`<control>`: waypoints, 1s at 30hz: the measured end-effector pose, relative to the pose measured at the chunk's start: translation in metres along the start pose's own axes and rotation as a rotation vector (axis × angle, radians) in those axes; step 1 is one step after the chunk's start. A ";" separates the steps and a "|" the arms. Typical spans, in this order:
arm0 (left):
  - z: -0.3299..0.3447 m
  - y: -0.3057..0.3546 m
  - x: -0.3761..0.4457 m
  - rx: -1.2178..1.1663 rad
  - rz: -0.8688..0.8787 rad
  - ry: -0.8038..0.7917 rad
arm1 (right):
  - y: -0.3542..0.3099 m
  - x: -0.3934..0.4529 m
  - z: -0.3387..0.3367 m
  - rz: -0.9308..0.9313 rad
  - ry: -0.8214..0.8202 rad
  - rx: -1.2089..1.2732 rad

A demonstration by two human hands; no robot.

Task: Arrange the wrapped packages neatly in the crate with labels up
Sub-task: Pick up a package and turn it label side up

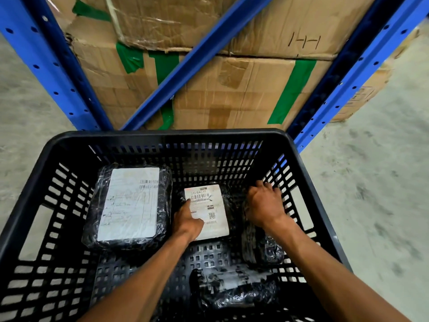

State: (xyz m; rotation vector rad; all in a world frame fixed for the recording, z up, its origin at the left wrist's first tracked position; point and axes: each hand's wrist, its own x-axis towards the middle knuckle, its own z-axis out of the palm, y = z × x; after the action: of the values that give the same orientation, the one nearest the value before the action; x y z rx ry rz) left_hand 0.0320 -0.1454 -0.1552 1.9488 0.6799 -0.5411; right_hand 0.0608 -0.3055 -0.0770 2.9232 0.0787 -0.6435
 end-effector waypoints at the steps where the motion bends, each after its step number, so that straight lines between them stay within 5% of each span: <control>1: -0.002 -0.001 0.000 -0.001 0.006 -0.004 | -0.002 0.000 0.003 0.004 -0.004 0.034; 10: -0.002 0.026 -0.031 0.202 0.130 -0.157 | -0.007 -0.003 0.000 -0.003 0.091 0.316; 13: -0.008 0.051 -0.066 -0.126 0.248 -0.477 | 0.002 -0.019 -0.034 0.014 0.274 0.329; 15: -0.009 0.062 -0.084 -0.094 0.366 -0.663 | 0.003 -0.027 -0.061 0.026 0.389 0.311; 20: -0.004 0.065 -0.088 -0.126 0.476 -0.238 | -0.027 -0.032 -0.086 -0.079 0.476 0.265; 24: -0.030 0.045 -0.070 -0.483 0.252 -0.181 | -0.021 -0.017 -0.080 -0.089 0.322 0.877; 27: -0.053 0.034 -0.062 -0.749 0.123 -0.323 | 0.001 -0.016 -0.054 0.071 0.257 0.926; 30: -0.064 0.030 -0.059 -0.890 0.044 -0.465 | 0.013 -0.026 -0.026 0.173 -0.104 1.237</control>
State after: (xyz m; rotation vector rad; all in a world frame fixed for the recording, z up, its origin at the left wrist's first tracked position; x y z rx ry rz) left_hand 0.0134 -0.1134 -0.0709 0.9574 0.4548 -0.5168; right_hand 0.0492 -0.3150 -0.0407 3.9102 -0.8803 -1.0937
